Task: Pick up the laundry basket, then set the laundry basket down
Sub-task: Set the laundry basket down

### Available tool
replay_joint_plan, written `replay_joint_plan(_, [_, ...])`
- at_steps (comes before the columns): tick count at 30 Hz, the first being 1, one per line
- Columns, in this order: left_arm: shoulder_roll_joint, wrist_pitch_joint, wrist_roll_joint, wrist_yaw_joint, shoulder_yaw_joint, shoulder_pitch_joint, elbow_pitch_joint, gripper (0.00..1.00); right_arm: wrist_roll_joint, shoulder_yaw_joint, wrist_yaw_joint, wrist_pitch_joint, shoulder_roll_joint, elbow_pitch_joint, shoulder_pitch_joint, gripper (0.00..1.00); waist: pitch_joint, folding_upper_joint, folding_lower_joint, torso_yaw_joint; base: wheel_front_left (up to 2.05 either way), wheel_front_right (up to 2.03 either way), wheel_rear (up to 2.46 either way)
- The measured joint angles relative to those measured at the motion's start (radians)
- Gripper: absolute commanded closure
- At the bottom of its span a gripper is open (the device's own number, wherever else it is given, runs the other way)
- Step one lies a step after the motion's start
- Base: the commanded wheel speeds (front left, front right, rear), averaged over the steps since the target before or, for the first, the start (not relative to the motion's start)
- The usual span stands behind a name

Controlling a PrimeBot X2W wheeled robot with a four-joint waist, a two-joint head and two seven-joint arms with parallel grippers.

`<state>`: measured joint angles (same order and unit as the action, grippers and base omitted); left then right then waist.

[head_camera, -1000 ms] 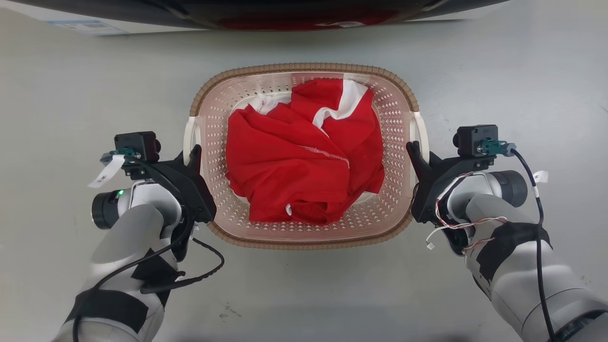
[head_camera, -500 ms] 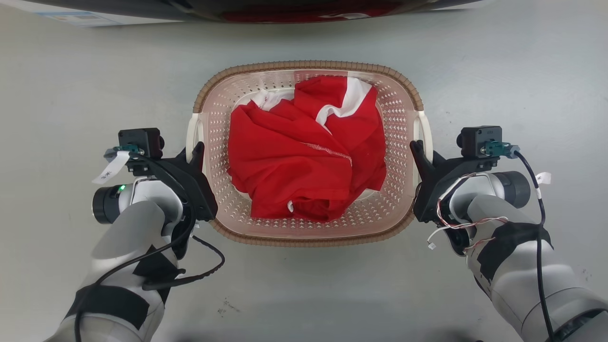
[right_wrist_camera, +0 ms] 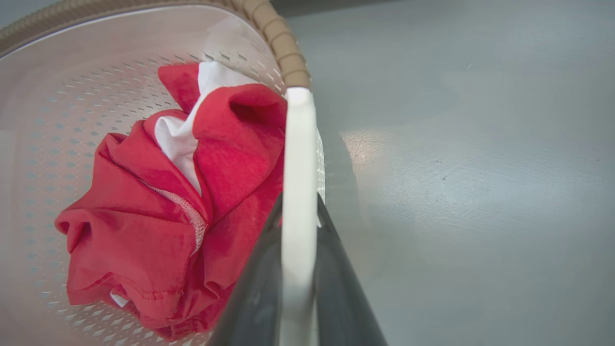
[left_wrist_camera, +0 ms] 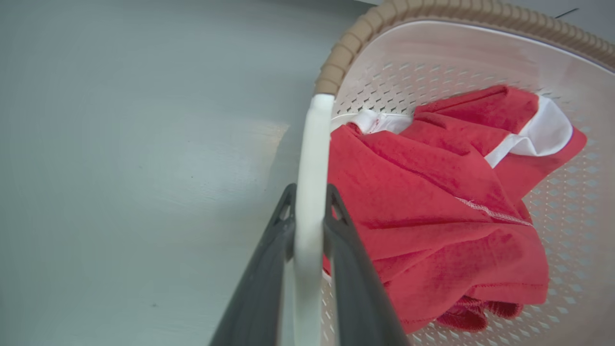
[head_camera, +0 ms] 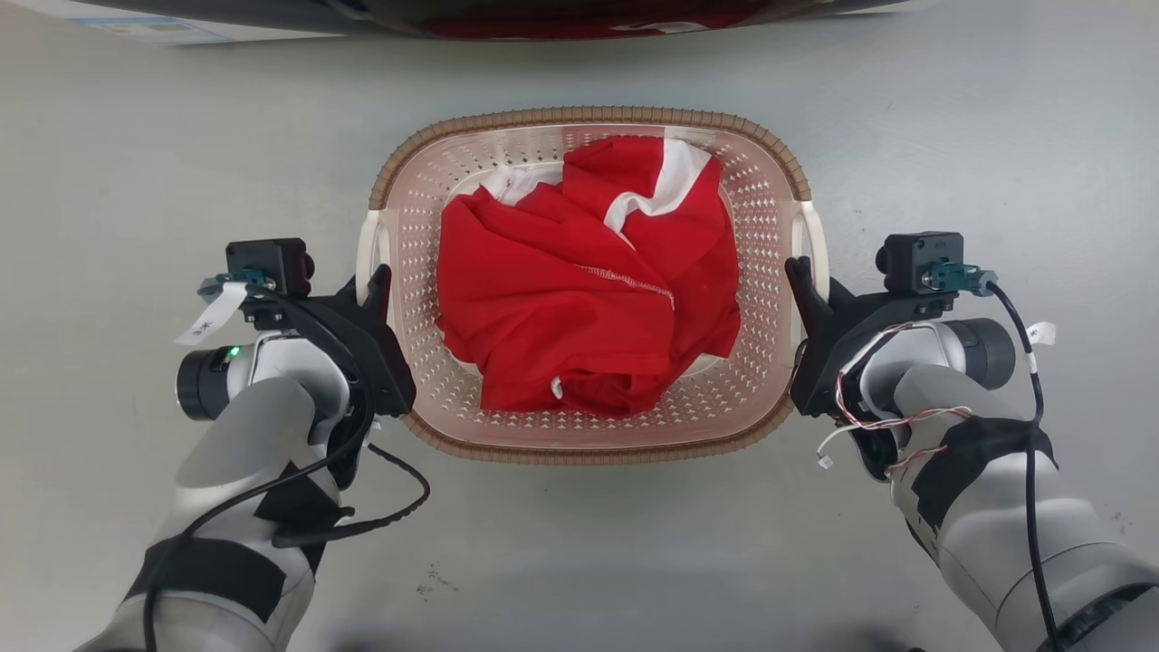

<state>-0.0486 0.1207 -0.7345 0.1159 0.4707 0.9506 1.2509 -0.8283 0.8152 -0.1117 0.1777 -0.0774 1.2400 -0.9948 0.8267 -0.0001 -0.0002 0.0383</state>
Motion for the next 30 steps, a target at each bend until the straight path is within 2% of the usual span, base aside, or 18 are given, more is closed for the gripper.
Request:
replay_joint_plan(7, [0.002, 0.0, -0.001, 0.005, 0.0, 0.004, 0.004, 1.0, 0.0, 0.001, -0.002, 0.002, 0.0, 0.004, -0.001, 1.0, 0.0, 0.0, 0.0, 0.002, 0.0, 0.0, 0.0])
replay_joint_plan(8, [0.002, 0.0, -0.001, 0.005, 0.0, 0.004, 0.004, 1.0, 0.0, 0.002, -0.002, 0.006, 0.0, 0.004, -0.001, 0.67, -0.001, 0.0, 0.0001, 0.002, 0.0, 0.0, 0.0])
replay_joint_plan(9, [0.002, -0.002, -0.004, 0.006, -0.001, 0.004, 0.004, 0.67, 0.0, 0.003, -0.002, 0.008, 0.0, 0.004, -0.001, 0.01, -0.001, 0.0001, 0.0001, 0.002, 0.0, 0.0, 0.0])
replay_joint_plan(11, [0.002, -0.004, -0.007, 0.007, -0.002, 0.005, 0.005, 0.0, 0.0, 0.01, -0.003, 0.008, 0.0, 0.004, -0.002, 0.0, -0.001, 0.0001, 0.0002, 0.003, 0.0, 0.0, 0.0])
replay_joint_plan(20, [-0.001, -0.005, -0.011, 0.007, 0.002, 0.006, 0.007, 0.0, 0.0, 0.019, -0.003, 0.012, 0.001, 0.003, 0.001, 0.0, -0.022, 0.0001, 0.0002, 0.003, 0.0, 0.0, 0.0])
replay_joint_plan(30, [-0.001, 0.025, -0.008, 0.008, 0.025, -0.038, 0.011, 0.0, -0.006, 0.02, -0.011, 0.037, 0.003, 0.0, 0.046, 0.0, -0.098, 0.0001, 0.0002, -0.002, 0.0, 0.0, 0.0])
